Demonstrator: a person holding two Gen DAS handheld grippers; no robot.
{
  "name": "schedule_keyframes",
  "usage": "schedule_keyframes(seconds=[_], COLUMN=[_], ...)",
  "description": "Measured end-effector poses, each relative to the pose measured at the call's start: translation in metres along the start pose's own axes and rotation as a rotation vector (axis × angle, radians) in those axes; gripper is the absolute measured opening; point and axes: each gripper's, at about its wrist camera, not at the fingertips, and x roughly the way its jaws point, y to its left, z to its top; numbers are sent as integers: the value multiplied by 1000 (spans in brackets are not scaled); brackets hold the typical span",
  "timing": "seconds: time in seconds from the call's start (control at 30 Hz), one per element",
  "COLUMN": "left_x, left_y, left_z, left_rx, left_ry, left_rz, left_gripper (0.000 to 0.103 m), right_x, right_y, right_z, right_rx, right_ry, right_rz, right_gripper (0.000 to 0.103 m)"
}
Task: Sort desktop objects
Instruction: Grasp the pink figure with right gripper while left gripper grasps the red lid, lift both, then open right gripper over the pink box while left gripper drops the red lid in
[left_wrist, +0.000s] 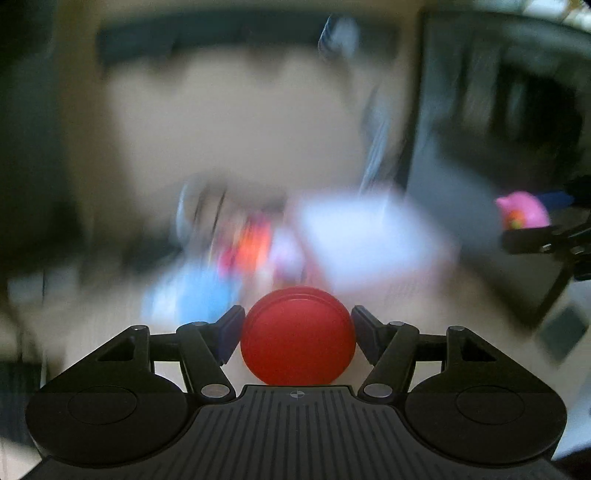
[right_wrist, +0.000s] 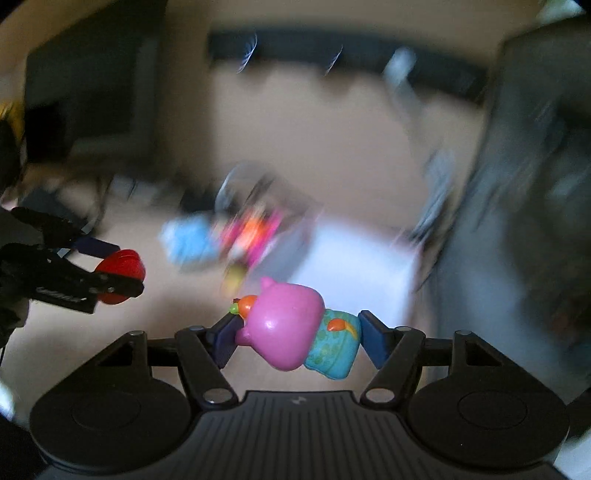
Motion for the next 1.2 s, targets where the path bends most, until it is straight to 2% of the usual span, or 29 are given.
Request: schedule_keyframes(seconds=[0.07,0.13,0.27,0.4,0.43,0.5,0.53,0.6,0.63,0.8,0.93,1.07,1.2], left_x=[5,19,53,88,100,112,112,99,92,66,44,23,15], left_y=[-7,-13,-25,-32,-33,-30,-26,-11,-3,36,68,88,103], left_z=[31,51,69,80,83,83,79,62,50,-20,-65,-85,-86], left_rx=[46,80,94,74,68,51,37,1,-13,-70,-185,-241,-271], left_ry=[-75,-117,-110,-88,-66,-32,-26,-18,-4,133,235,247,228], left_rz=[-11,-5,-26,-56,-73,-77,-67,-64,-52,135,223,272,290], left_gripper=[69,69,69,70,76,85,89,97,97,99,100,101,103], right_x=[-7,-6,12,50,65,95,102,108,108,118,146,191,254], right_y=[-11,-21,-39,-54,-58,-68,-70,-71,-70,-51,2,60,90], right_z=[20,35,55,72,75,78,76,70,67,54,54,64,82], right_rx=[11,35,105,214,254,326,354,375,374,308,174,56,50], right_ry=[-77,-135,-186,-153,-132,-77,-70,-70,-69,-5,65,147,213], right_rz=[-48,-70,-90,-51,-39,-15,-29,-41,-38,-49,38,155,151], right_gripper=[68,68,68,68,69,77,81,81,81,83,83,83,85])
